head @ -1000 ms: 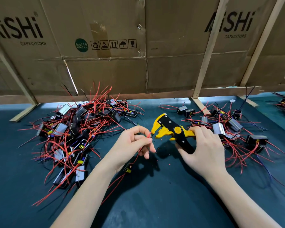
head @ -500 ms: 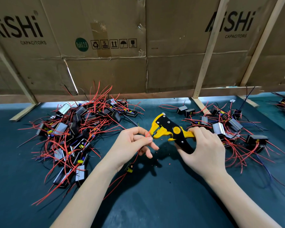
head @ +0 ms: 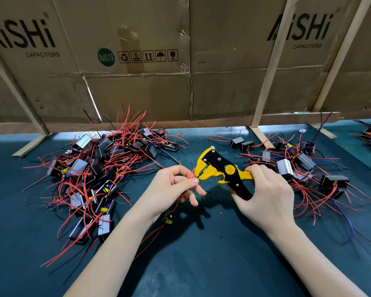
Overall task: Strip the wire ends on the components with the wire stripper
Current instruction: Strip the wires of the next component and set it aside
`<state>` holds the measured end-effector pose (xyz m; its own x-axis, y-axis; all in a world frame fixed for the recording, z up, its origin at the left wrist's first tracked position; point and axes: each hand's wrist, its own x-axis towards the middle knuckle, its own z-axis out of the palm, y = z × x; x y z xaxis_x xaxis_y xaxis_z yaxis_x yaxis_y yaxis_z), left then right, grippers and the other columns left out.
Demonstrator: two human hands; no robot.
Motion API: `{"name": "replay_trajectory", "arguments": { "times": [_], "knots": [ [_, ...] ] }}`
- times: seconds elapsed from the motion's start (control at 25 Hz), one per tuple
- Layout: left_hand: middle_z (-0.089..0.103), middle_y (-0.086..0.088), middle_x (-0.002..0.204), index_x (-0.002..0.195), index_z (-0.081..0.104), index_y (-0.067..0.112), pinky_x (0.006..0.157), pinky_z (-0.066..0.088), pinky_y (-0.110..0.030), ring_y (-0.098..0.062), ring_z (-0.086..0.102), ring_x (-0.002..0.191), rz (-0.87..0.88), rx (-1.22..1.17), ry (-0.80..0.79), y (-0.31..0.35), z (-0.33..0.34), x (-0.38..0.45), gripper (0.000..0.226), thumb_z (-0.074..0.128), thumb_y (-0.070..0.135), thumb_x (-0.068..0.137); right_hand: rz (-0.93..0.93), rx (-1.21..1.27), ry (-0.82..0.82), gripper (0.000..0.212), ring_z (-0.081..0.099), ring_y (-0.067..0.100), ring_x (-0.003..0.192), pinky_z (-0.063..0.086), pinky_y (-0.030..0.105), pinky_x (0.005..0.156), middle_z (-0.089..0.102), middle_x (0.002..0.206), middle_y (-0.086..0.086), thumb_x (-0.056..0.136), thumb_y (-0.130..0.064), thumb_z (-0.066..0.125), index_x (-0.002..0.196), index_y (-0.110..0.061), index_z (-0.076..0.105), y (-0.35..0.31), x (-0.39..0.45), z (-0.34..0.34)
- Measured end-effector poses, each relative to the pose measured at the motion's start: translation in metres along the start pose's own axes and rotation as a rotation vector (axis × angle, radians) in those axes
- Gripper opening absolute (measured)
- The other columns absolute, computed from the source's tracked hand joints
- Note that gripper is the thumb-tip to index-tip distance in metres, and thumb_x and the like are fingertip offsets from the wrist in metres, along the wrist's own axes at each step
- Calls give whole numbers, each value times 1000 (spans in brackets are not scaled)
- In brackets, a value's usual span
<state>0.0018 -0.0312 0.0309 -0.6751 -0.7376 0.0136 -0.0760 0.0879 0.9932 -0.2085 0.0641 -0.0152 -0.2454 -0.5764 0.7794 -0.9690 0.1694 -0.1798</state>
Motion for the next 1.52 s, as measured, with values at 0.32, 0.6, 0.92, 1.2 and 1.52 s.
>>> {"name": "replay_trajectory", "arguments": {
  "times": [0.32, 0.6, 0.92, 1.2, 1.52],
  "knots": [
    [75, -14, 81, 88, 53, 9, 49, 40, -17, -15, 63, 51, -2, 13, -6, -3, -2, 2, 10, 57, 9, 97, -2, 19, -21, 40, 58, 29, 68, 42, 33, 59, 57, 73, 1, 66, -46, 70, 83, -11, 61, 0, -1, -1],
    [75, -16, 81, 86, 54, 8, 48, 40, -17, -15, 63, 49, 1, 23, -24, -4, -4, 2, 11, 58, 9, 96, 4, 49, -56, 41, 59, 29, 61, 38, 28, 51, 58, 66, -1, 61, -41, 86, 76, -11, 61, 0, -2, -1],
    [75, -16, 80, 86, 55, 7, 47, 39, -17, -15, 62, 48, -12, 50, -36, -5, -5, 2, 10, 61, 9, 94, -14, 5, -85, 43, 54, 33, 42, 39, 28, 44, 53, 50, 4, 49, -26, 94, 60, -8, 57, -2, -3, 3],
    [76, -14, 82, 87, 58, 9, 46, 38, -16, -13, 57, 43, -20, 58, -59, -6, -9, 3, 9, 61, 13, 95, 1, -31, -100, 44, 54, 33, 40, 42, 31, 43, 53, 46, 5, 48, -25, 95, 55, -9, 55, 0, -3, 7],
    [76, -15, 88, 108, 63, 4, 43, 34, -14, -8, 48, 37, -30, 52, -81, -2, -18, 2, 15, 60, 12, 95, 81, -48, -75, 48, 55, 33, 43, 32, 26, 48, 52, 46, 3, 55, -35, 93, 54, -13, 50, 11, 0, 7]
  ]
}}
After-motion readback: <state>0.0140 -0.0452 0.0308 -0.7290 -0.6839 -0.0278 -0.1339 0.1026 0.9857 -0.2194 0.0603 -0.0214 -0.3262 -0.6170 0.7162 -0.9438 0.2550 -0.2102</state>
